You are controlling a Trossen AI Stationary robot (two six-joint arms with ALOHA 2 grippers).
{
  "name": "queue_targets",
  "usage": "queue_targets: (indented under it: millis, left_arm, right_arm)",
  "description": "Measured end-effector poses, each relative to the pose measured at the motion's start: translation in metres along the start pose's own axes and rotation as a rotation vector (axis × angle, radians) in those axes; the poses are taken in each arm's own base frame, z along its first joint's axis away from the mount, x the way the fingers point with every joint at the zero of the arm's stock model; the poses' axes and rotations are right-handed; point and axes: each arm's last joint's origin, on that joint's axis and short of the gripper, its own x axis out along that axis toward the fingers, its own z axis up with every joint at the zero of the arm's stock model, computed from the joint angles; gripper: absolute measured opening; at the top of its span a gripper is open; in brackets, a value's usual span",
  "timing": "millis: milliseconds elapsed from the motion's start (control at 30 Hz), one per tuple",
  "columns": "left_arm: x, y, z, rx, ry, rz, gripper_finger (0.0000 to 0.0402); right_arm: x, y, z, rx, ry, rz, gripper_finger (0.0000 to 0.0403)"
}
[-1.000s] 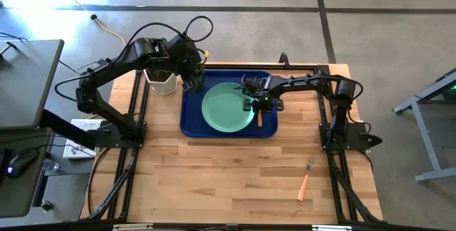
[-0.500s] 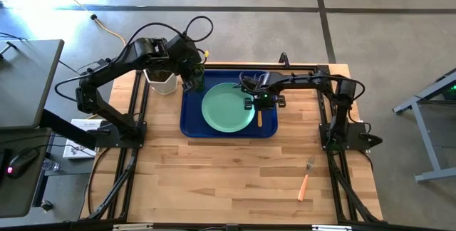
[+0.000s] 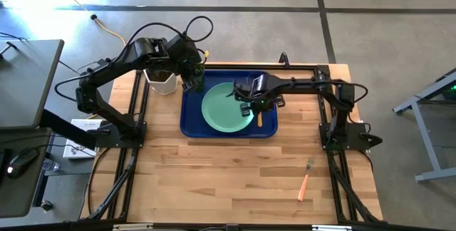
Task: Pick and place plate/cup/fork/spoon on tray
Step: Put the orange fork on the blue tray to the right of the orange spoon
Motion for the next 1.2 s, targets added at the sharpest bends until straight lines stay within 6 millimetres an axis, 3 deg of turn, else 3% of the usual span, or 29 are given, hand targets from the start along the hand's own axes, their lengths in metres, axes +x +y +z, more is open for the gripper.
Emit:
queue_targets:
  millis: [267,700,933,1200]
  left_arm:
    - [0.000,0.000,0.000,0.041,0.000,0.000,0.0115]
    - [0.000,0.000,0.000,0.044,-0.001,0.000,0.0115]
    - [0.000,0.000,0.000,0.041,-0.001,0.000,0.0115]
    - [0.000,0.000,0.000,0.013,-0.001,0.000,0.0115]
  right_arm:
    - [-0.031,0.015,-0.048,-0.127,-0.124,-0.099,0.0084]
    - [-0.026,0.007,-0.124,-0.181,-0.158,-0.292,0.0084]
    - [-0.014,-0.023,-0.150,-0.137,-0.088,-0.351,0.0084]
    - [-0.028,-0.071,-0.180,0.081,-0.087,-0.245,0.0084]
